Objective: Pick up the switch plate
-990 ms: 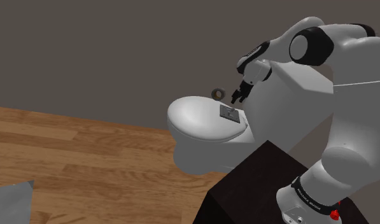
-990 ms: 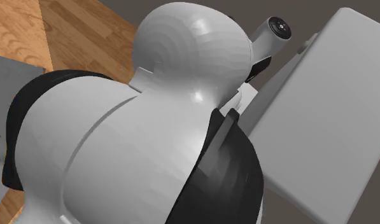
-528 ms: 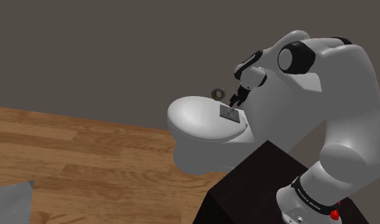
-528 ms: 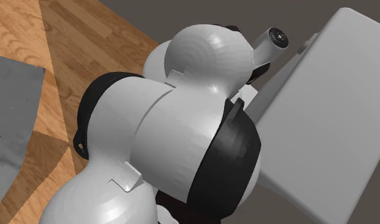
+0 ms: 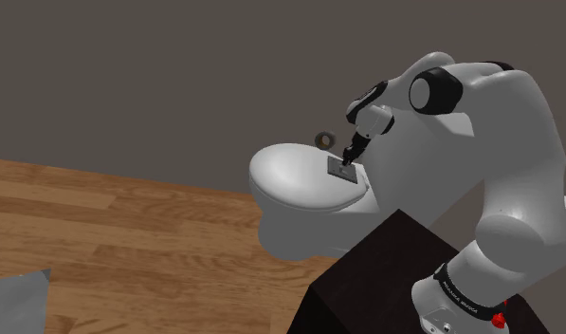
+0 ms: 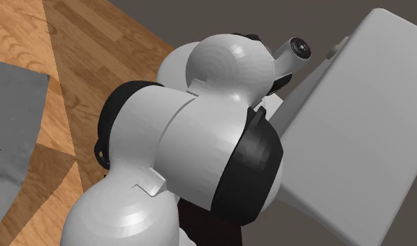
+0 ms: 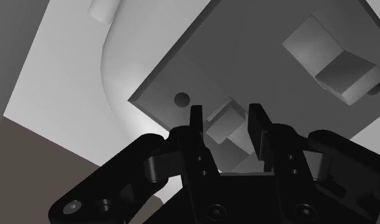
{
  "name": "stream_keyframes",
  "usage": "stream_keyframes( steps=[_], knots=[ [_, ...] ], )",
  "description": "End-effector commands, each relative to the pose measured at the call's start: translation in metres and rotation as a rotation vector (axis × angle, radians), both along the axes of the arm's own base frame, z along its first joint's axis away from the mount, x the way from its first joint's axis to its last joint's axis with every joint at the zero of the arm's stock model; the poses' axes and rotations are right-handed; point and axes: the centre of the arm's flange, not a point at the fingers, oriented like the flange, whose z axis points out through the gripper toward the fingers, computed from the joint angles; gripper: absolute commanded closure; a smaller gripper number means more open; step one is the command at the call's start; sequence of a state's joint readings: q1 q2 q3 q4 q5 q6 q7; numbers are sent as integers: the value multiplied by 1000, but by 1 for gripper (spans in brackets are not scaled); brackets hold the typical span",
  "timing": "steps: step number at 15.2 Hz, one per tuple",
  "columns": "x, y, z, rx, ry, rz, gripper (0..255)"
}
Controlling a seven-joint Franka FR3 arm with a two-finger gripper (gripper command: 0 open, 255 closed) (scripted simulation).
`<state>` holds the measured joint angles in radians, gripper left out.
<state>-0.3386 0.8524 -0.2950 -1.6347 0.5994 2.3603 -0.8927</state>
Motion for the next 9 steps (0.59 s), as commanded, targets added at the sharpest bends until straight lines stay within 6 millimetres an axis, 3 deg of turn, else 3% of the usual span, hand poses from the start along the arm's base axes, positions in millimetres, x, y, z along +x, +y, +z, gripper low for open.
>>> stream_keyframes(
  steps=[1,7,9],
  knots=[
    [0,0,0,0,0,0,255],
    [1,0,0,0,0,0,255],
    [0,0,11,0,0,0,255]
  ],
)
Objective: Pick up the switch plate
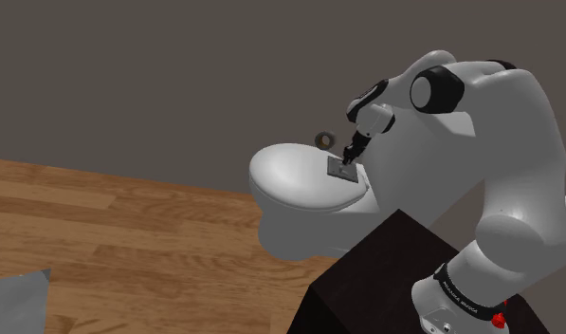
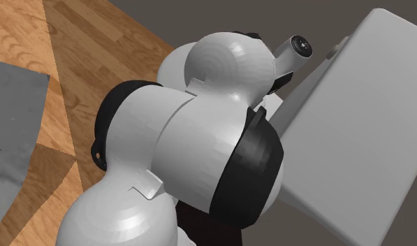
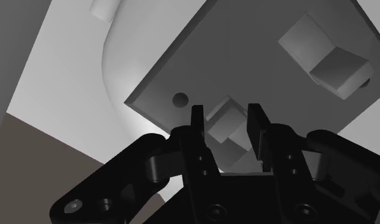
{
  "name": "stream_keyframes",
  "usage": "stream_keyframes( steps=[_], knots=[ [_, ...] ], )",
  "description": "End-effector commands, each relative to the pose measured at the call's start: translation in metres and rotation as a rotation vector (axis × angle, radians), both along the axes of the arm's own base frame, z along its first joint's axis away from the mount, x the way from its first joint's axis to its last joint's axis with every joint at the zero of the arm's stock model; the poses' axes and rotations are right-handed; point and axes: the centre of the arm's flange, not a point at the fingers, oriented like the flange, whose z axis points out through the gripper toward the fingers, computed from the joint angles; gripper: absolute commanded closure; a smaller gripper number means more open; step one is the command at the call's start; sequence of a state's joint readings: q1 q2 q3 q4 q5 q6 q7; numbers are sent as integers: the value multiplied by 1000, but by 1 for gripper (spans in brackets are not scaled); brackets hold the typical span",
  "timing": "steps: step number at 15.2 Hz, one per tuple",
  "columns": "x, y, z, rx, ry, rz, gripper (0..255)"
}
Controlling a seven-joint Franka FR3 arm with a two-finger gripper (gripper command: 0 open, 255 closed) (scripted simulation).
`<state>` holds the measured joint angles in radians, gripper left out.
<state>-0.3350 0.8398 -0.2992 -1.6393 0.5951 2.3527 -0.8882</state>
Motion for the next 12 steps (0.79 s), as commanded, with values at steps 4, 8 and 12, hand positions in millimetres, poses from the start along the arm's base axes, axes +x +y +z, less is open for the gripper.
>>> stream_keyframes(
  steps=[4,8,12],
  knots=[
    [0,0,25,0,0,0,255],
    [0,0,46,0,0,0,255],
    [0,0,68,0,0,0,255]
  ],
)
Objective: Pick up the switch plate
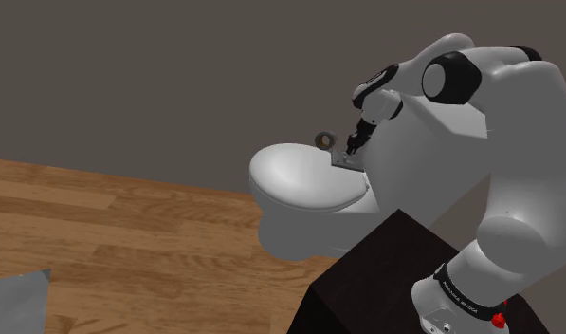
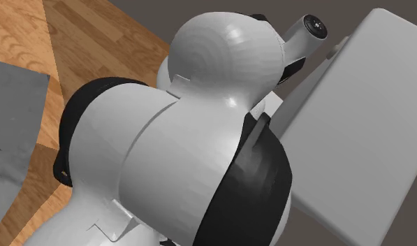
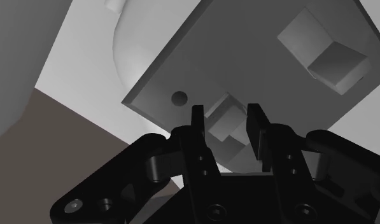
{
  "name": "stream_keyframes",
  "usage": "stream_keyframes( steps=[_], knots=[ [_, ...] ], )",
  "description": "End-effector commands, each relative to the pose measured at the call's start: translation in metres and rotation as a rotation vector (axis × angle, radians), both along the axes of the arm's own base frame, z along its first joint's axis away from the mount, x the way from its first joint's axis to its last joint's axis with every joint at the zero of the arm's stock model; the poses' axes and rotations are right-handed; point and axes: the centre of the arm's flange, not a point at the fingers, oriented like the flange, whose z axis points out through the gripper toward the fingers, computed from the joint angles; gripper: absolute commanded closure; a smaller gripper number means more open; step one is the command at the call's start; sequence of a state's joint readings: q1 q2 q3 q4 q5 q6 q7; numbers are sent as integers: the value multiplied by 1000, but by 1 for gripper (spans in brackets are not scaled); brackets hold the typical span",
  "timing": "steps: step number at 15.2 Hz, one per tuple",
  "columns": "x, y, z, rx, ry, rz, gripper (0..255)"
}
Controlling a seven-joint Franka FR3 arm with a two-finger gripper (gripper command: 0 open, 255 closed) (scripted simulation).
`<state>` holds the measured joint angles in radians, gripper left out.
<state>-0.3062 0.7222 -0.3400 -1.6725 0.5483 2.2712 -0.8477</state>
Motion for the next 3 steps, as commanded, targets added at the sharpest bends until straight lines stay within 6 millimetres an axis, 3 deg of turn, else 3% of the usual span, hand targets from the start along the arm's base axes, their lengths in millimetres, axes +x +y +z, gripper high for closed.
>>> stream_keyframes(
  steps=[1,3],
  knots=[
    [-1,0,11,0,0,0,255],
    [-1,0,11,0,0,0,255]
  ],
)
